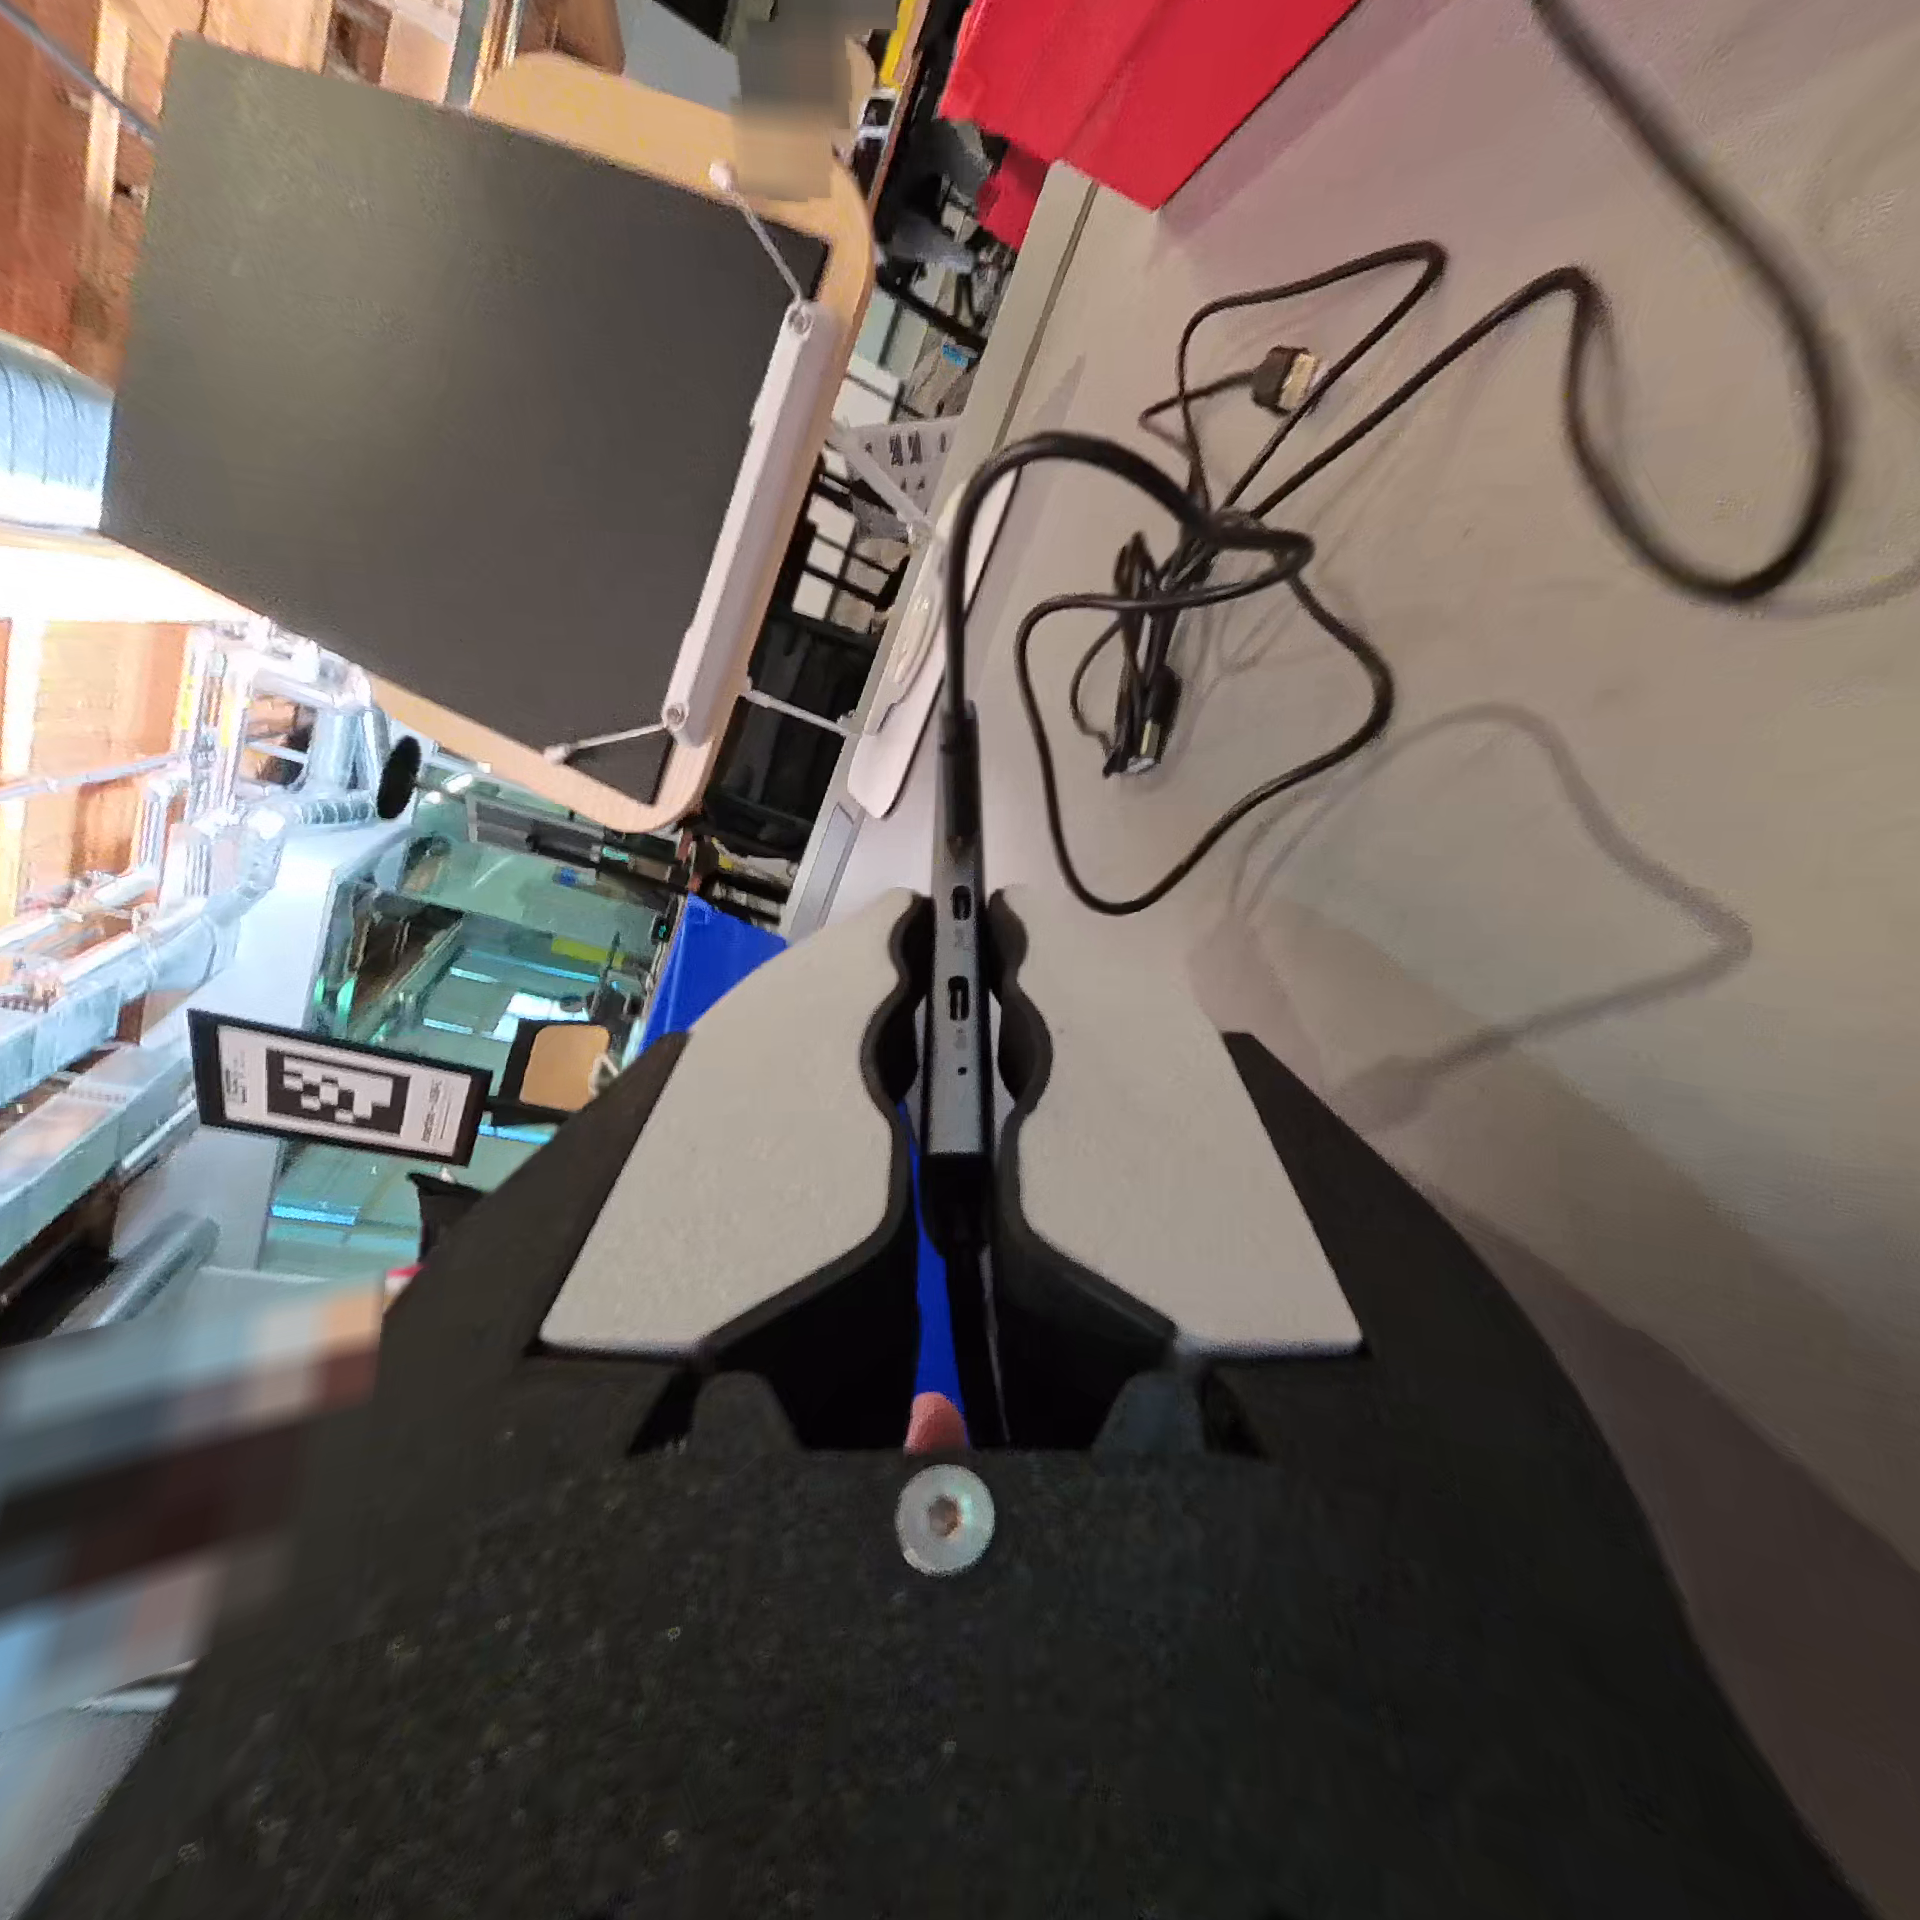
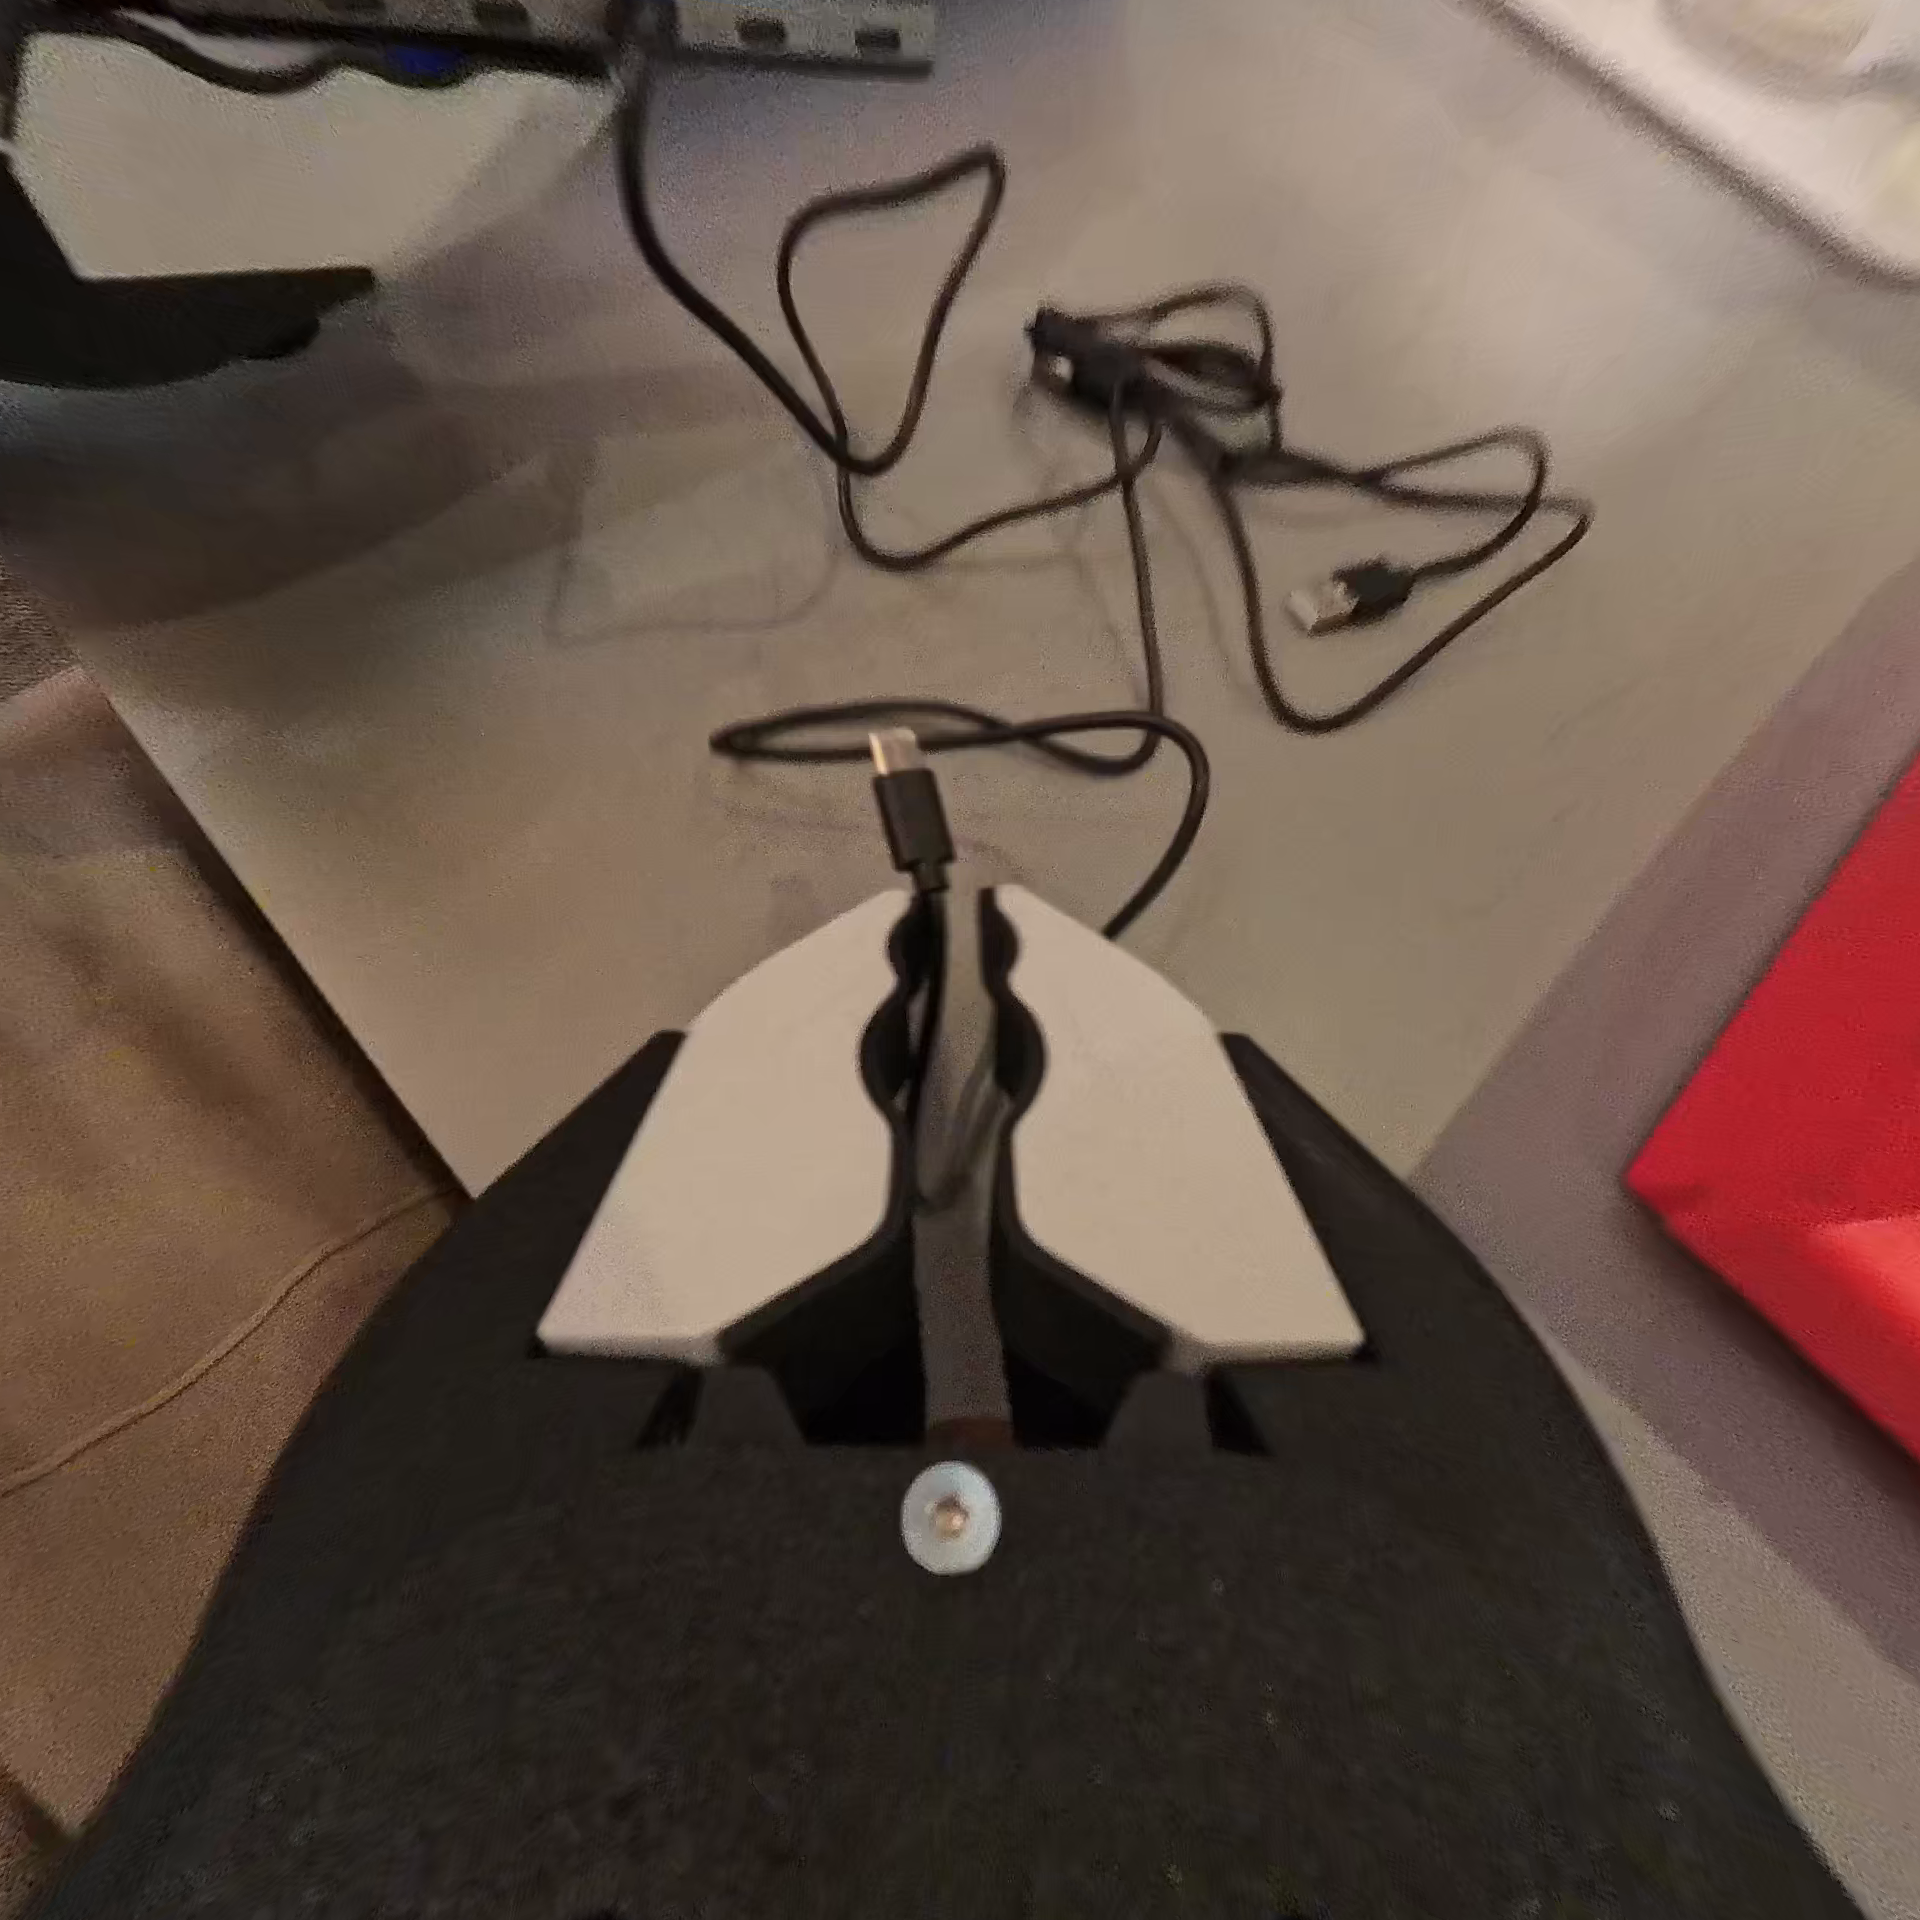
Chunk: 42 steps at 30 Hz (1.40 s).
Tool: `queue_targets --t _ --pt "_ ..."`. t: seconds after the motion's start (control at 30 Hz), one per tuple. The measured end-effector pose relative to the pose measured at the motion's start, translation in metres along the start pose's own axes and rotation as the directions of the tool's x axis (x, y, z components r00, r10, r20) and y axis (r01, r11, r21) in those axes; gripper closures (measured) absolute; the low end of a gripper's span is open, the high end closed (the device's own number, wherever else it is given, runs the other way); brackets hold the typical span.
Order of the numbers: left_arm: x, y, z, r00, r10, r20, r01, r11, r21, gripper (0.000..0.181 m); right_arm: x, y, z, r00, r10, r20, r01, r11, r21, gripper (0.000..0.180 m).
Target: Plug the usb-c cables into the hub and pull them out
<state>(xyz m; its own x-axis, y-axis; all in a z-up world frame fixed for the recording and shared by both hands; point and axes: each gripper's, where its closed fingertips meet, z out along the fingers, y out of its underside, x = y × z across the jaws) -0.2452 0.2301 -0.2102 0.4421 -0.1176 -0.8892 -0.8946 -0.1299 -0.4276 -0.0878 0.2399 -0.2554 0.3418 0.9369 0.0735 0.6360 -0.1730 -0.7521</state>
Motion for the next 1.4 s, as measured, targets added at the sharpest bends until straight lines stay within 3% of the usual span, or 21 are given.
queue_targets --t 0.07,0.27,0.37,0.57,0.8,0.87,0.97,1.1,1.17,1.23,1.3,1.33,1.4 --pt "0.005 -0.008 -0.003 0.999 0.033 -0.013 -0.033 0.999 0.038 0.171 -0.002 -0.002 0.0 0.998 0.041 0.039 -0.041 0.999 0.002 0.151" --pt "0.023 -0.04 -0.017 0.995 0.094 -0.04 -0.089 0.99 0.109 0.171 -0.034 -0.075 -0.028 0.993 0.003 0.119 -0.037 0.957 0.288 0.139" --pt "0.027 -0.053 -0.023 0.995 0.087 -0.043 -0.081 0.989 0.128 0.171 -0.049 -0.077 -0.004 0.995 0.009 0.096 -0.032 0.969 0.244 0.142" --pt "0.03 -0.06 -0.031 0.995 0.087 -0.047 -0.08 0.988 0.134 0.171 -0.055 -0.08 0.01 0.997 0.041 0.062 -0.055 0.967 0.249 0.168" --pt "0.037 -0.058 -0.028 0.997 0.029 -0.078 -0.021 0.995 0.097 0.172 -0.061 -0.074 0.008 0.998 -0.059 -0.022 0.063 0.978 0.198 0.169" --pt "0.037 -0.058 -0.026 0.997 0.055 -0.058 -0.049 0.993 0.107 0.171 -0.072 -0.075 0.008 0.996 -0.091 0.003 0.088 0.976 0.201 0.169" --pt "0.038 -0.058 -0.022 0.995 0.085 -0.049 -0.079 0.991 0.11 0.171 -0.072 -0.075 0.009 0.983 -0.167 -0.077 0.178 0.969 0.172 0.169" --pt "0.037 -0.058 -0.019 0.995 0.05 -0.09 -0.042 0.996 0.084 0.171 -0.069 -0.076 0.008 0.998 -0.06 -0.017 0.062 0.977 0.202 0.169" --pt "0.031 -0.017 -0.004 0.994 0.07 -0.081 -0.078 0.992 -0.103 0.171 -0.056 -0.084 -0.009 0.997 -0.024 -0.07 0.042 0.963 0.267 0.169" --pt "0.004 0.038 0.009 0.998 -0.044 -0.036 0.036 0.976 -0.215 0.171 -0.039 -0.091 -0.038 0.993 -0.003 -0.115 0.041 0.942 0.332 0.169" --pt "-0.03 0.037 0.004 0.995 -0.075 0.058 0.083 0.985 -0.15 0.172 -0.029 -0.082 -0.049 0.998 0.027 -0.063 -0.005 0.945 0.326 0.169" --pt "-0.03 0.029 0.001 0.991 -0.12 0.053 0.126 0.984 -0.123 0.172 -0.02 -0.074 -0.049 0.996 0.05 -0.072 -0.025 0.949 0.314 0.169" --pt "-0.015 0.018 -0.003 0.998 -0.065 0.025 0.067 0.994 -0.09 0.172 -0.002 -0.06 -0.043 0.992 0.105 -0.076 -0.078 0.952 0.296 0.169"
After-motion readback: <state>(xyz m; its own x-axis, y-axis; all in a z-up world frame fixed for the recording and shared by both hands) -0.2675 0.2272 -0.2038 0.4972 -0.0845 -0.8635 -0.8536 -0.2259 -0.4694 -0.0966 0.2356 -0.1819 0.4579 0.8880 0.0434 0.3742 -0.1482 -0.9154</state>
